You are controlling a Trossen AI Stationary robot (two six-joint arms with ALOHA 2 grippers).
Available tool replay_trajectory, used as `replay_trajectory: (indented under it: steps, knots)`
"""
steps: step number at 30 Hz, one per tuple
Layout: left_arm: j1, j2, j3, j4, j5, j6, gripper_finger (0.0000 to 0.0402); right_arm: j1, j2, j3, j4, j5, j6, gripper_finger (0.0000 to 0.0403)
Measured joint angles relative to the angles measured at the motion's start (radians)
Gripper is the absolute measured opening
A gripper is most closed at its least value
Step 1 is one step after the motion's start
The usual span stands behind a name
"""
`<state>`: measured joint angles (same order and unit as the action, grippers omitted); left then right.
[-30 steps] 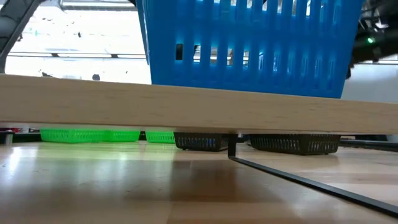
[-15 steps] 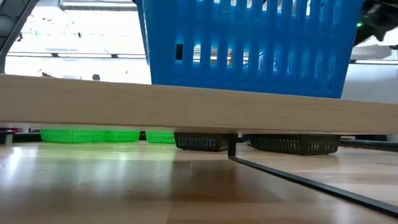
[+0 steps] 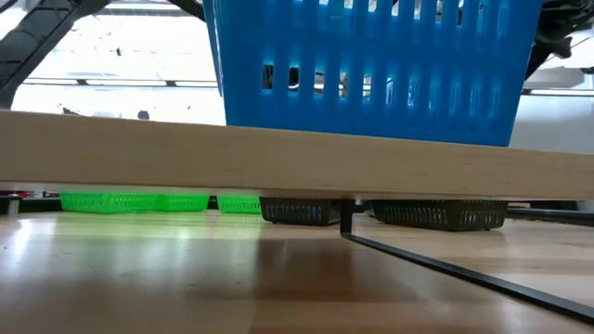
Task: Stack baskets on shelf by color
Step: Stack the blue basket on top of the stacked blue basket
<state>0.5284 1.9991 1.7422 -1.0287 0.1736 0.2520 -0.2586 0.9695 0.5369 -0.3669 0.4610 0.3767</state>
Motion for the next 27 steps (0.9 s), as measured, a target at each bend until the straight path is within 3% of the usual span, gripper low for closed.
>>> replay_trajectory:
  steps: [4, 11, 18, 24, 27]
  knots:
    - [-0.039, 0.000, -0.049, 0.052, 0.015, 0.174, 0.0158, 0.018, -0.001, 0.000, 0.000, 0.001, -0.001, 0.0118]
    - [-0.098, 0.001, -0.100, 0.070, -0.105, 0.447, 0.0158, 0.023, -0.001, 0.000, -0.003, 0.003, 0.000, 0.0118]
    - [-0.096, 0.000, -0.112, 0.133, -0.137, 0.515, 0.0158, 0.023, -0.001, 0.000, -0.016, 0.004, 0.000, 0.0118]
    - [-0.093, 0.024, -0.110, 0.146, -0.086, 0.602, 0.0158, 0.023, -0.001, 0.000, -0.017, 0.004, 0.000, 0.0118]
    - [-0.097, 0.059, -0.112, 0.146, -0.134, 0.620, 0.0158, 0.023, -0.001, 0.000, -0.020, 0.004, 0.000, 0.0118]
